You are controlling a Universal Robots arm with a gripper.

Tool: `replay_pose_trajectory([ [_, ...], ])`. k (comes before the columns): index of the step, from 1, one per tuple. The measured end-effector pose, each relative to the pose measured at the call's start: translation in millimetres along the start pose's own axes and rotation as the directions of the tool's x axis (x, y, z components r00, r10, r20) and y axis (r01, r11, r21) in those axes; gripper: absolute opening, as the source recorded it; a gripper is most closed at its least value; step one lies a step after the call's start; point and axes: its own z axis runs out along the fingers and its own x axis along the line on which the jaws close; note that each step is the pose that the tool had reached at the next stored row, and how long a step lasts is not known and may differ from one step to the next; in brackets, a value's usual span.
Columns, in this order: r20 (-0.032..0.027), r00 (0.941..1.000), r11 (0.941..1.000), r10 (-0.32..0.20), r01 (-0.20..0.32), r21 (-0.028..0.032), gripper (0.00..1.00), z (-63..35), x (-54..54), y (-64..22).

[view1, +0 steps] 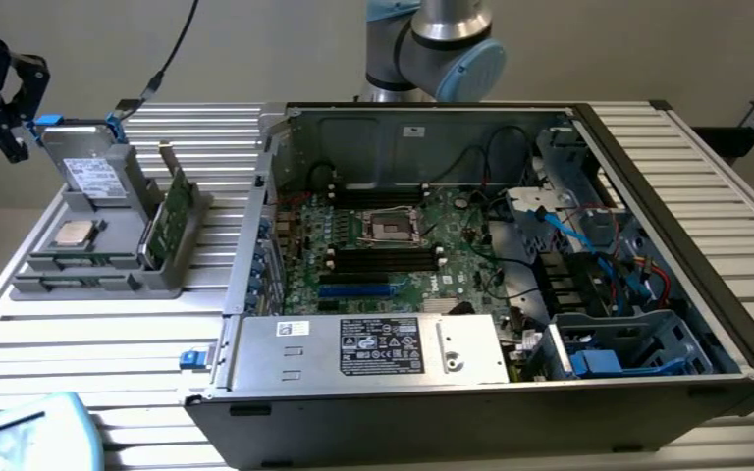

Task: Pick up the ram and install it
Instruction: 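Pick up the ram and move it above insertion slot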

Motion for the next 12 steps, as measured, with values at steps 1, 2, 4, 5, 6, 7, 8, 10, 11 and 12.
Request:
replay_pose_trajectory([
  [1,-0.0022,0.9998,0.9998,-0.018,0.018,0.0004,0.11,0.4,0.0,-0.1],
  [2,-0.0044,0.9994,0.9994,-0.036,0.036,0.0007,0.11,0.7,0.0,-0.1],
  [4,-0.0087,0.9974,0.9975,-0.071,0.071,0.0013,0.11,1.1,0.0,-0.1],
  [5,-0.011,0.996,0.996,-0.089,0.089,0.0015,0.11,1.3,0.0,-0.2],
  [6,-0.0134,0.9941,0.9942,-0.108,0.108,0.0017,0.11,1.4,0.0,-0.2],
  [7,-0.0157,0.9919,0.9921,-0.126,0.126,0.0018,0.11,1.5,0.0,-0.2],
  [8,-0.0179,0.9895,0.9897,-0.143,0.143,0.002,0.11,1.6,0.0,-0.2],
  [10,-0.0223,0.9836,0.9838,-0.179,0.179,0.002,0.11,1.8,-0.1,-0.2],
  [11,-0.0247,0.9801,0.9804,-0.197,0.197,0.002,0.11,1.9,0.0,-0.2],
  [12,-0.0269,0.9765,0.9768,-0.214,0.214,0.0019,0.11,2.0,0.0,-0.2],
])
